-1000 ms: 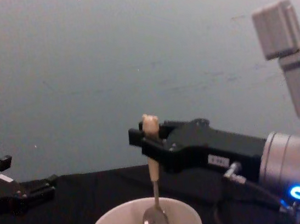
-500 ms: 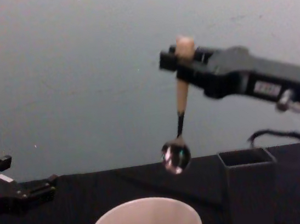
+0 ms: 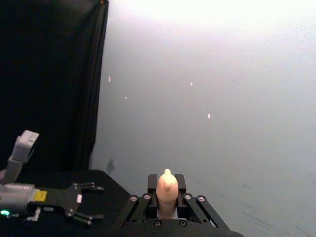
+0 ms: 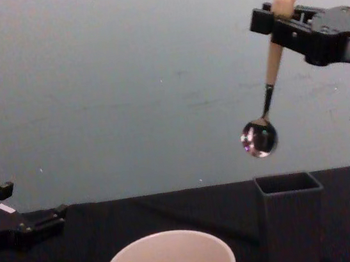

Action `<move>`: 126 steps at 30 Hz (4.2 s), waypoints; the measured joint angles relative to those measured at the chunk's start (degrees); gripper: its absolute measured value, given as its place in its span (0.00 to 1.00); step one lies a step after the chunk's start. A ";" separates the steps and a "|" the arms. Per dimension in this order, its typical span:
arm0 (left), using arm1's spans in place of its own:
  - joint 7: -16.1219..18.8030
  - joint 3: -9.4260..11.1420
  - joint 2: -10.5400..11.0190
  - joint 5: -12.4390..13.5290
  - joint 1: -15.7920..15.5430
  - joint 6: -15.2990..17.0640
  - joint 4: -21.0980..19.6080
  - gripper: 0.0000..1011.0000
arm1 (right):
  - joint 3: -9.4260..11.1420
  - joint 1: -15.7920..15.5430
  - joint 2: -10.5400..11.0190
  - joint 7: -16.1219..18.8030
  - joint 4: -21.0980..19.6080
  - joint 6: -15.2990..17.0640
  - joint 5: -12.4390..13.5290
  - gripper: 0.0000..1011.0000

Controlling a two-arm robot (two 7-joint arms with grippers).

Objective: Pick up the stirring spoon with one hand, stir inside the cup, then place it back in its original position.

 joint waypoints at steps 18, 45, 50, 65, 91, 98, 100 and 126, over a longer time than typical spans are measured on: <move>0.00 0.00 0.00 0.00 0.00 0.00 0.00 0.99 | 0.52 -2.20 1.39 -1.35 0.88 1.56 -1.28 0.21; 0.00 0.00 0.00 0.00 0.00 0.00 0.00 0.99 | -1.35 -2.13 -2.21 -6.34 6.08 8.87 -3.01 0.21; 0.00 0.00 0.00 0.00 0.00 0.00 0.00 0.99 | -1.33 -2.49 -2.62 -7.07 6.36 9.79 -2.94 0.21; 0.00 0.00 0.00 0.00 0.00 0.00 0.00 0.99 | -1.35 -3.41 -3.27 -8.21 6.75 11.43 -2.88 0.21; 0.00 0.00 0.00 0.00 0.00 0.00 0.00 0.99 | -1.48 -3.69 -3.27 -9.12 6.73 11.97 -3.85 0.23; 0.00 0.00 0.00 0.00 0.00 0.00 0.00 0.99 | -1.45 -3.66 -3.27 -9.07 6.73 11.95 -3.79 0.43; 0.00 0.00 0.00 0.00 -0.01 0.00 0.00 0.99 | -1.45 -3.66 -3.27 -9.06 6.72 11.94 -3.78 0.50; 0.00 0.00 0.00 0.00 0.00 0.00 0.00 0.99 | 0.33 -3.44 -3.87 -9.14 5.57 9.74 -2.92 0.99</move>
